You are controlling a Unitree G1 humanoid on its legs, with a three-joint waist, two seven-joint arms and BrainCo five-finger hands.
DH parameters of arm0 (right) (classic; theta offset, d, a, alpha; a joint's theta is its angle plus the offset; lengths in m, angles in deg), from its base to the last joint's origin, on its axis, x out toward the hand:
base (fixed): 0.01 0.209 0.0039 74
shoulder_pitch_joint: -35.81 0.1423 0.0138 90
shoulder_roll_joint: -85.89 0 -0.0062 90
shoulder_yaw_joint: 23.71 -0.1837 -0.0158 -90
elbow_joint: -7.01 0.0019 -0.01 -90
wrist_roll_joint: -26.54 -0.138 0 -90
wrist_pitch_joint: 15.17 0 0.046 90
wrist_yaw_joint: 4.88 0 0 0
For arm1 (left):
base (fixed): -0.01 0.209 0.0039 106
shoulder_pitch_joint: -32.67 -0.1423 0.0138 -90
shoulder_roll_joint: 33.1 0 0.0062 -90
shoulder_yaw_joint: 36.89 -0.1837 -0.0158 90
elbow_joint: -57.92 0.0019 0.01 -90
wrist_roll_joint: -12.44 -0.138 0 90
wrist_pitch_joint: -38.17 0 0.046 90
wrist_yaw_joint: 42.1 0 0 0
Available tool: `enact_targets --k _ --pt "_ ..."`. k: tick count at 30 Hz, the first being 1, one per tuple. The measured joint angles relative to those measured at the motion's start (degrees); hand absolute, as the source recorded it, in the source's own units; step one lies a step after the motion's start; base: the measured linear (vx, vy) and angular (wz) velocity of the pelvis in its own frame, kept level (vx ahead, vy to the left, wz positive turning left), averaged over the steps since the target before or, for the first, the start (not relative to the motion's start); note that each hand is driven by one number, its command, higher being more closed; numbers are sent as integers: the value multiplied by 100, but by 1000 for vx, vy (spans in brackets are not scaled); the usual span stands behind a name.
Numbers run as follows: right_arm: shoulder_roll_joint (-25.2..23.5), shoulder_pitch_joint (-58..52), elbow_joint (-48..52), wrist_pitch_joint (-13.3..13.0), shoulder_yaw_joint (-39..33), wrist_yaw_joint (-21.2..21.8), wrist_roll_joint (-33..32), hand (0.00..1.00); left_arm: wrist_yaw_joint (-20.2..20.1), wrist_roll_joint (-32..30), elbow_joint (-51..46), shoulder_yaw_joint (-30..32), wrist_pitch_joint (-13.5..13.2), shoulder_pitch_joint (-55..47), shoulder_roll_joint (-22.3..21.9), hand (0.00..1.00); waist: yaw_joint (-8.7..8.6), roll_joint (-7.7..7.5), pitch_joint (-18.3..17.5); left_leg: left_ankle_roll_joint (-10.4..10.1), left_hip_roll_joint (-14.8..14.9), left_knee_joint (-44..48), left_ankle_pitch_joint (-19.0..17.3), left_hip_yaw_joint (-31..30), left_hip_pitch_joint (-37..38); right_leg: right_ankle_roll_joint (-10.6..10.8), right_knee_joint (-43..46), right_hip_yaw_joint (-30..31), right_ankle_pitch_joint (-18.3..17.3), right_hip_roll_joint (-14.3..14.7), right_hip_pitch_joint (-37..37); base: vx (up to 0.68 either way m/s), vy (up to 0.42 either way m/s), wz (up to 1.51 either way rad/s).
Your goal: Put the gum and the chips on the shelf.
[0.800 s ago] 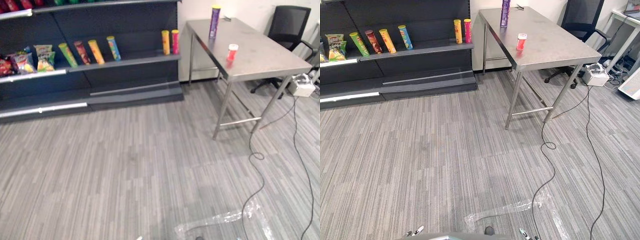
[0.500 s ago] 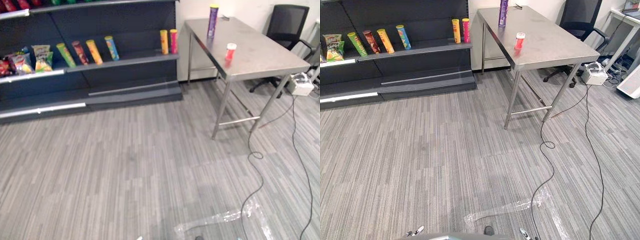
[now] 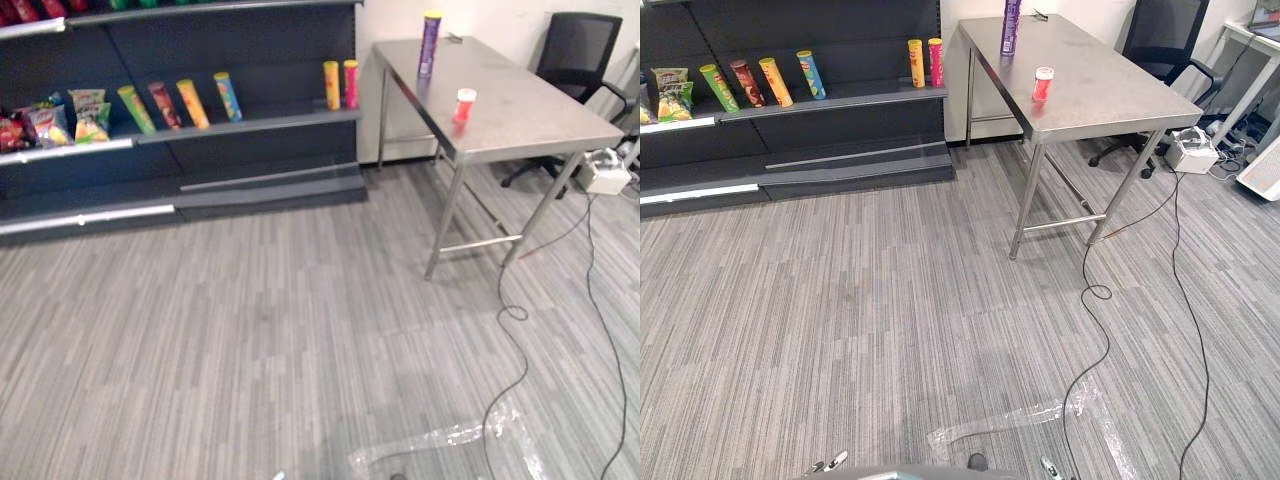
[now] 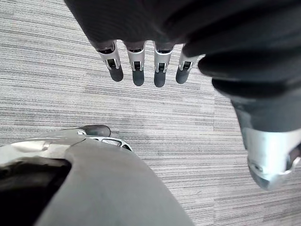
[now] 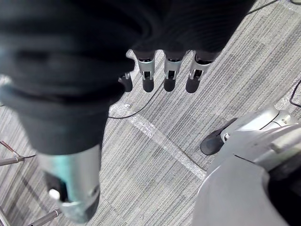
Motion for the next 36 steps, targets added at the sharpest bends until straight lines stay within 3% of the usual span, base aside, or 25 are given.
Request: enact_targets --k 20,23,26,28,29,30,32,34,36 --pt "50 29 34 -86 272 -133 67 0 11 5 1 -52 -1 14 34 0 -17 -55 9 -1 -6 -67 17 -7 -6 0 -4 -26 0 7 -21 0 0 0" --pt "81 160 40 -84 266 -119 57 0 56 12 -6 -62 -1 92 44 0 -46 -7 92 -99 18 -8 80 2 -194 -33 651 -36 -271 -1 -490 -15 -11 0" --pt "13 274 60 -87 253 -116 13 0 105 18 -23 -39 -4 242 126 0 -51 -159 417 -169 -10 156 66 -7 -240 -118 1705 -56 -818 -92 -941 -75 -51 8" --pt "-88 251 58 -90 248 -115 -15 0 126 18 -35 -2 -4 248 223 0 -63 -341 489 -442 3 887 -141 0 -562 -194 2250 -133 -1246 -254 -1171 -64 -94 34" --pt "-99 216 42 -89 253 -108 -11 0 131 23 -85 12 -6 250 263 0 -56 -444 551 -440 58 1844 -155 7 -985 -243 2340 -178 -1327 -365 -1131 -51 -123 41" --pt "-92 183 39 -92 246 -107 -13 0 129 29 -124 33 -10 245 258 0 -57 -448 589 -436 132 2413 -152 -12 -1231 -259 2339 -217 -1342 -393 -1062 -25 -161 38" --pt "-64 28 68 -101 17 -112 -30 0 124 250 -144 394 -40 209 48 0 -34 -296 707 -267 485 4305 41 -292 -2003 -323 2538 -369 -1528 -327 -777 25 -98 25" --pt "-52 -41 92 -105 29 -113 -60 0 117 444 -195 453 -44 125 0 0 -42 -222 725 -174 594 4854 -133 -394 -2194 -360 2707 -381 -1735 -328 -604 90 20 12" --pt "-47 -47 105 -104 27 -114 -58 0 89 488 -255 414 -57 107 -22 0 -45 -215 733 -149 580 4618 -310 -474 -2459 -355 2703 -373 -1796 -368 -526 131 75 3"
